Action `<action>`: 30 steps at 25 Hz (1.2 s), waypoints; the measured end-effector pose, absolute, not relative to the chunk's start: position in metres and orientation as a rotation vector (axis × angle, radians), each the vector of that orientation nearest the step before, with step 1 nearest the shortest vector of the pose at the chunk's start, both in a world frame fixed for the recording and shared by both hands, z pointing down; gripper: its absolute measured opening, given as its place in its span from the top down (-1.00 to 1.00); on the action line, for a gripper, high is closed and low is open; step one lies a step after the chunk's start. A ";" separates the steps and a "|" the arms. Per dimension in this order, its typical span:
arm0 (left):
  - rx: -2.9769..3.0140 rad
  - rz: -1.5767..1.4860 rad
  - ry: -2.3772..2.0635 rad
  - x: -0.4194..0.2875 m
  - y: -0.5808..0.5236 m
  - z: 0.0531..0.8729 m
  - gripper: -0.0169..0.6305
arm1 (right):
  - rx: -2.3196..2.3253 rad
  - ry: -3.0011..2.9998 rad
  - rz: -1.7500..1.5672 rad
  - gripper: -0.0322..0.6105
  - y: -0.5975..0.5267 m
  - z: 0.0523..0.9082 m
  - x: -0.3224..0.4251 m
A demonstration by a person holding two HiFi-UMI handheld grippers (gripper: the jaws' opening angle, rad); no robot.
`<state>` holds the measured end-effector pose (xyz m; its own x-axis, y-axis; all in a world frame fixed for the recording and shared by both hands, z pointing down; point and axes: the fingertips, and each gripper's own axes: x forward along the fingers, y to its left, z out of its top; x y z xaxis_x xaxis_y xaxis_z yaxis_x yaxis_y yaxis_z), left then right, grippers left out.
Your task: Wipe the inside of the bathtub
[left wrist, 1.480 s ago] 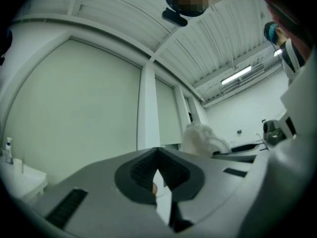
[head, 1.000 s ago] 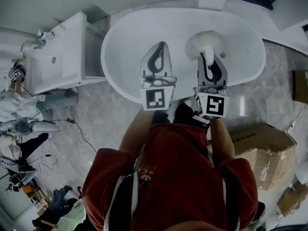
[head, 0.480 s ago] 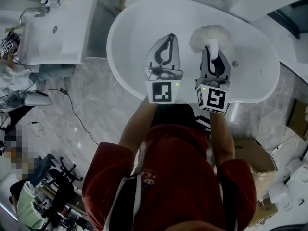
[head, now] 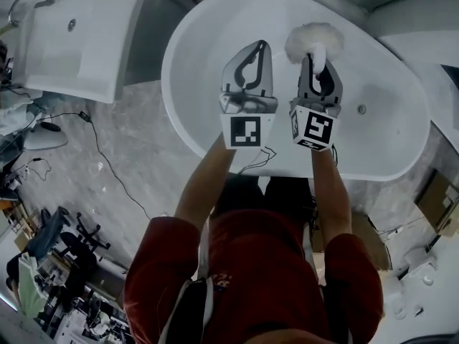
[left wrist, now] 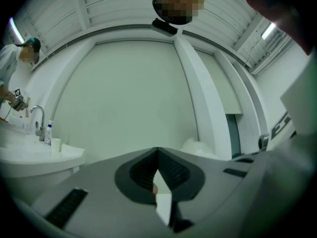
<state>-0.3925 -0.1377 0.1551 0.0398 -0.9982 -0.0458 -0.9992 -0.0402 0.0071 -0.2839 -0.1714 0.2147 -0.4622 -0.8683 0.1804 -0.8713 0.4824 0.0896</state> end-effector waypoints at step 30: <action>-2.086 -0.030 2.361 -0.387 -0.247 0.394 0.90 | 1.474 -2.533 -0.032 0.61 -0.358 0.467 -0.335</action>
<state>-0.3867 -0.2471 0.3935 -0.1230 -0.9922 0.0192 -0.9924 0.1229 -0.0084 -0.3353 -0.3578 0.4670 -0.4773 -0.8621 0.1701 -0.8576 0.4993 0.1238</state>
